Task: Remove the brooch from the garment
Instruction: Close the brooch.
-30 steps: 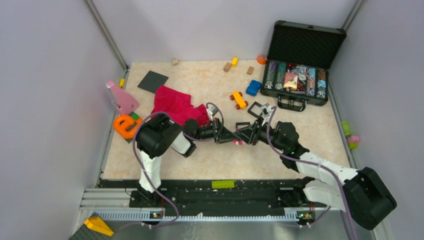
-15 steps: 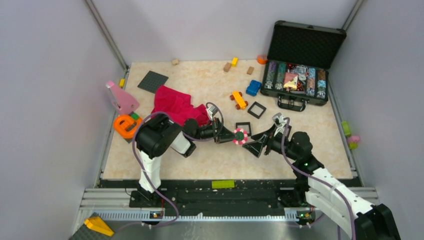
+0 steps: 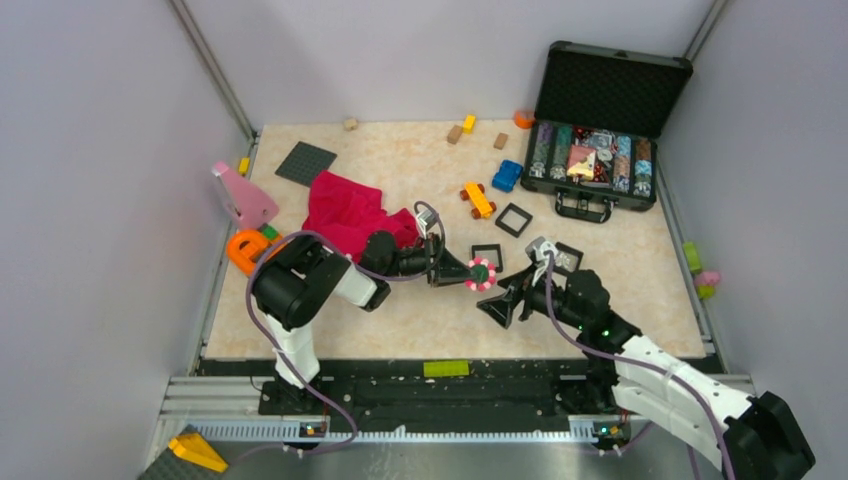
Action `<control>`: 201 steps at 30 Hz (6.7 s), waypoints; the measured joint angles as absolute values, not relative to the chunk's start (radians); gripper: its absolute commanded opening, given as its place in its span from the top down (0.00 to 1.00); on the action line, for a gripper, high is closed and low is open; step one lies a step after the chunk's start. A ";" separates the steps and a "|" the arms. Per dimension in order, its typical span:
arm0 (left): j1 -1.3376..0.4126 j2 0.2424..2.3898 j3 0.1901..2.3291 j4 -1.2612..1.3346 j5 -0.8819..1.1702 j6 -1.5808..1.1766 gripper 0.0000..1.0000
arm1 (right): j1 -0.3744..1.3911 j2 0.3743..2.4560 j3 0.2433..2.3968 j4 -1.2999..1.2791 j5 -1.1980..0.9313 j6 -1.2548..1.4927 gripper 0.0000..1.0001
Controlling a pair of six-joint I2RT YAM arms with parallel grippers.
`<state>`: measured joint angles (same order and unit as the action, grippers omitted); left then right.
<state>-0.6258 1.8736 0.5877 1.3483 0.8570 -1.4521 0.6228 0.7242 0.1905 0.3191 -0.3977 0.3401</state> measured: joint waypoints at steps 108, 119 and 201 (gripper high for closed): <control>-0.709 1.822 0.602 1.398 0.924 -1.479 1.00 | 0.357 0.880 0.039 1.002 -0.757 0.944 0.49; -0.709 1.822 0.603 1.415 0.926 -1.496 1.00 | 0.364 0.880 0.039 1.002 -0.759 0.938 0.50; -0.718 1.862 0.619 1.505 0.935 -1.592 1.00 | 0.384 0.925 0.051 1.062 -0.770 0.947 0.48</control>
